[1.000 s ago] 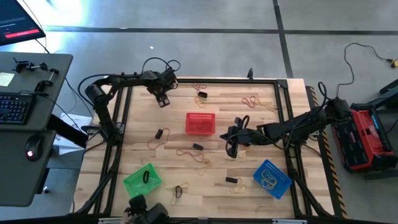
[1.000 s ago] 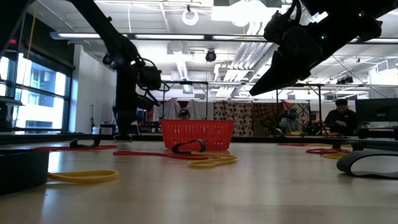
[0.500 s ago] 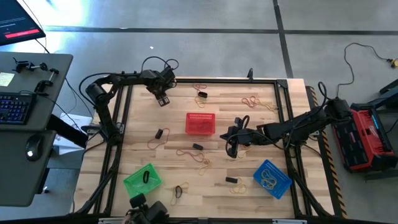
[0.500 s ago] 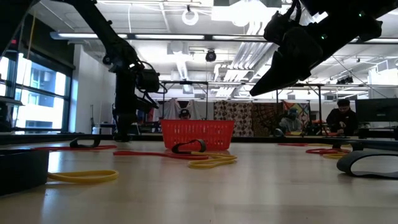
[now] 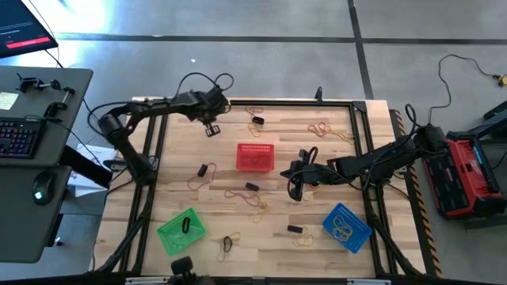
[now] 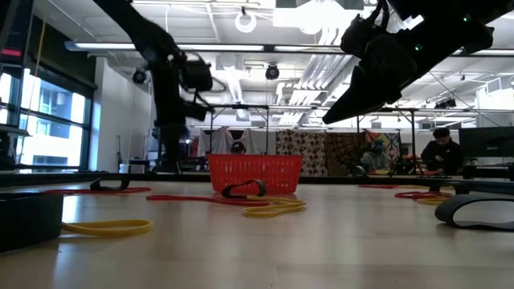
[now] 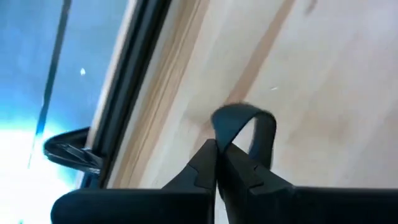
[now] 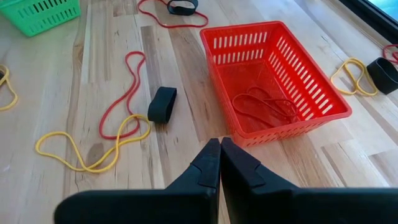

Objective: Sort rubber bands into baskets
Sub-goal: Put the black rubber band into the green bin

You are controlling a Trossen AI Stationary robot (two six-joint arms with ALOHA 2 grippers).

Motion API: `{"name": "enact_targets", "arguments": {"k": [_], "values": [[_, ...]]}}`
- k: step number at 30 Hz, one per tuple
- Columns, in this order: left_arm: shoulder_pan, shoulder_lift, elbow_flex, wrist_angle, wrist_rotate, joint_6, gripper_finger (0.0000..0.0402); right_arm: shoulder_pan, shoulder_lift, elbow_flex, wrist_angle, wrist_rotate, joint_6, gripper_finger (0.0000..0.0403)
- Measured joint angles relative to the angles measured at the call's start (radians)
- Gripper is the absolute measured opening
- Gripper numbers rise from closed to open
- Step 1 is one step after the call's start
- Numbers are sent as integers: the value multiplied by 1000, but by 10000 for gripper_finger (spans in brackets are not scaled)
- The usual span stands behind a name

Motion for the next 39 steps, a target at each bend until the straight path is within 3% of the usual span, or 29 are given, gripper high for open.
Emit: {"name": "enact_targets", "arguments": {"k": [17, 32, 39], "values": [[-352, -354, -2, -196, 119, -173, 0, 0, 0, 0, -1, 4, -16, 0], [-553, -377, -3, -230, 117, -309, 0, 0, 0, 0, -2, 4, 66, 0], [-659, -377, -76, -227, 239, -378, 0, -5, 0, 0, 31, 8, 70, 0]]}}
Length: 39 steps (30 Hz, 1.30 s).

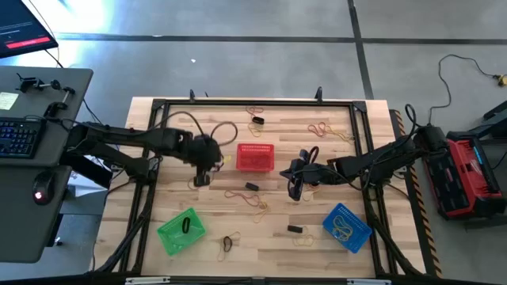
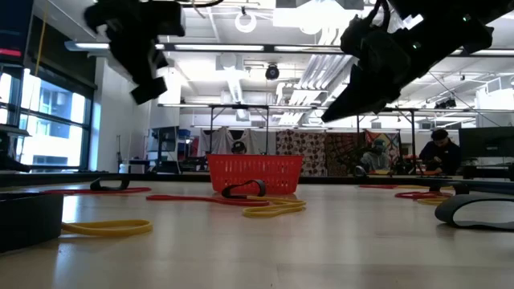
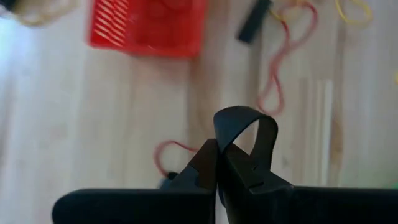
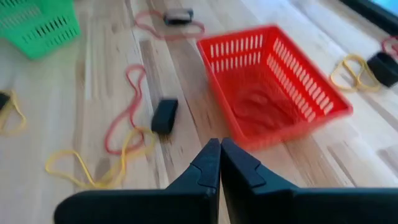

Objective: Sort rubber bands into baskets
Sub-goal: Put the black rubber band into the green bin

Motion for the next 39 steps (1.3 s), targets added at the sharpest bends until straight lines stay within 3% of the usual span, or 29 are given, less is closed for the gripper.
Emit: {"name": "enact_targets", "arguments": {"k": [11, 39], "values": [[-209, 0, -91, 90, -3, -115, 0, -8, 0, 0, 152, -36, -204, 0], [-480, 3, -91, -1, -27, -485, 0, -8, 0, 0, 138, -39, -208, 0]]}}
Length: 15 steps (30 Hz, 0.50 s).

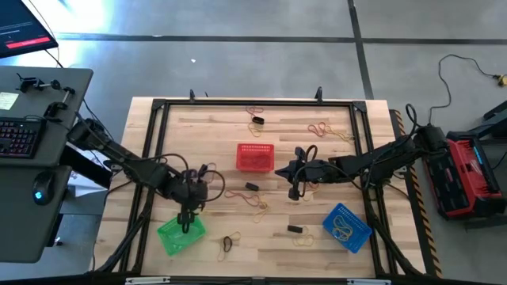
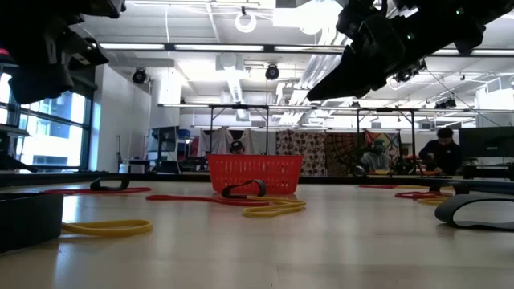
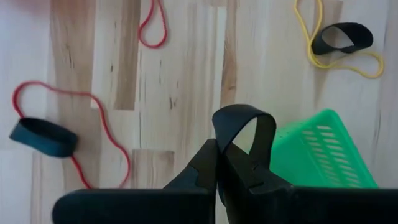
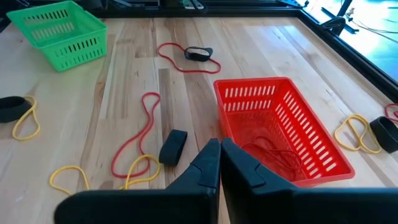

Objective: Sort rubber bands into baskets
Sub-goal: Put the black rubber band into the green bin

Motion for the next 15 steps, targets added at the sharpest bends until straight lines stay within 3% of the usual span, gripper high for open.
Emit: {"name": "enact_targets", "arguments": {"k": [9, 15], "values": [[-83, 0, 0, -60, 70, -149, 0, 0, 0, 0, 0, 0, 0, 0], [-129, 30, 0, -68, 27, -222, 0, 0, 0, 0, 0, 0, 0, 0]]}}
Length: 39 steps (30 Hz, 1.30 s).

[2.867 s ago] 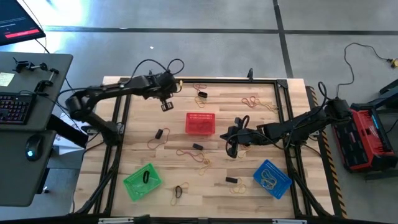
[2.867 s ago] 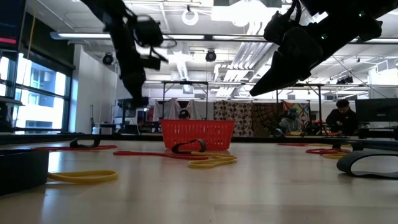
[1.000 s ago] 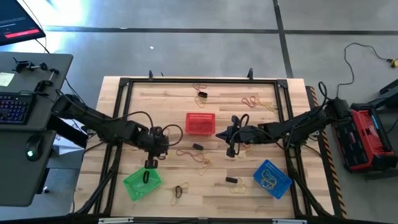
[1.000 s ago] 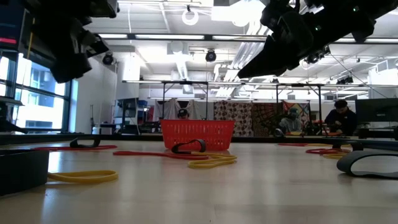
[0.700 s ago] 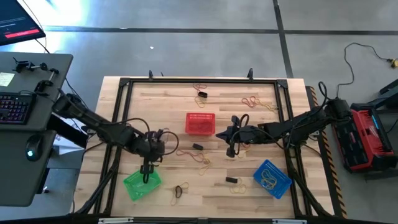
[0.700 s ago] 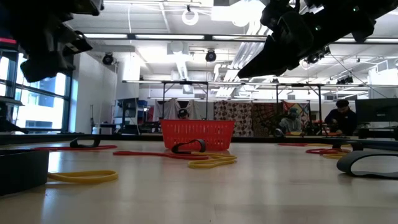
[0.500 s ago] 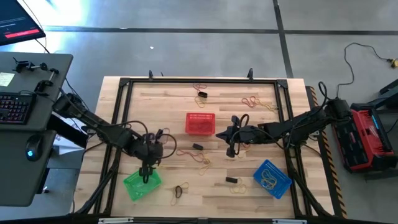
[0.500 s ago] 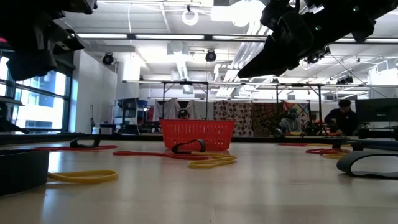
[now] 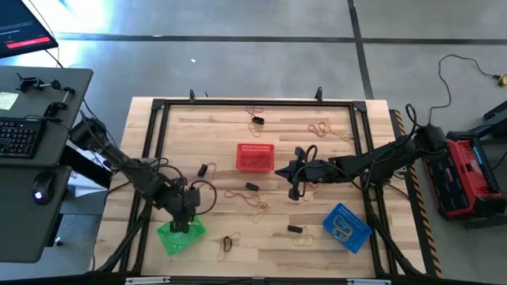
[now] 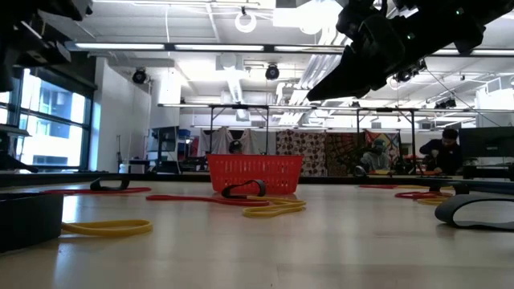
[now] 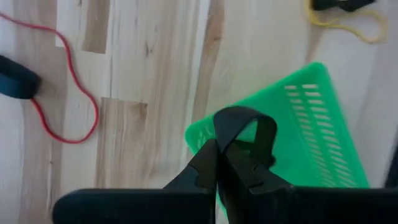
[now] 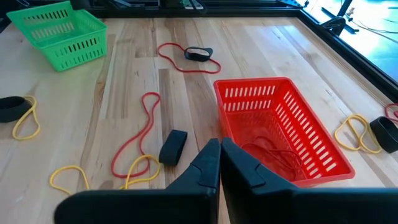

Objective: Sort rubber bands into baskets
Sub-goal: Put the black rubber band into the green bin, then put the red rubber band into the red bin

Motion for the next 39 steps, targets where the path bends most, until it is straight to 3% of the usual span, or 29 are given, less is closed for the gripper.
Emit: {"name": "enact_targets", "arguments": {"k": [12, 19, 29, 33, 39], "values": [[-20, 165, 0, -19, 60, -29, 4, 0, 0, 0, 0, 0, 0, 0], [-20, 172, 0, -27, 127, -43, 41, 0, 0, 0, 0, 0, 0, 0], [-20, 167, 65, -93, 99, -36, 86, 0, 0, 0, 0, 0, 0, 0], [-18, 165, 82, -85, 47, -5, 72, 0, 0, 0, 0, 0, 0, 0], [50, 149, 83, -23, -2, 119, 7, 0, 0, 0, 0, 0, 0, 0]]}}
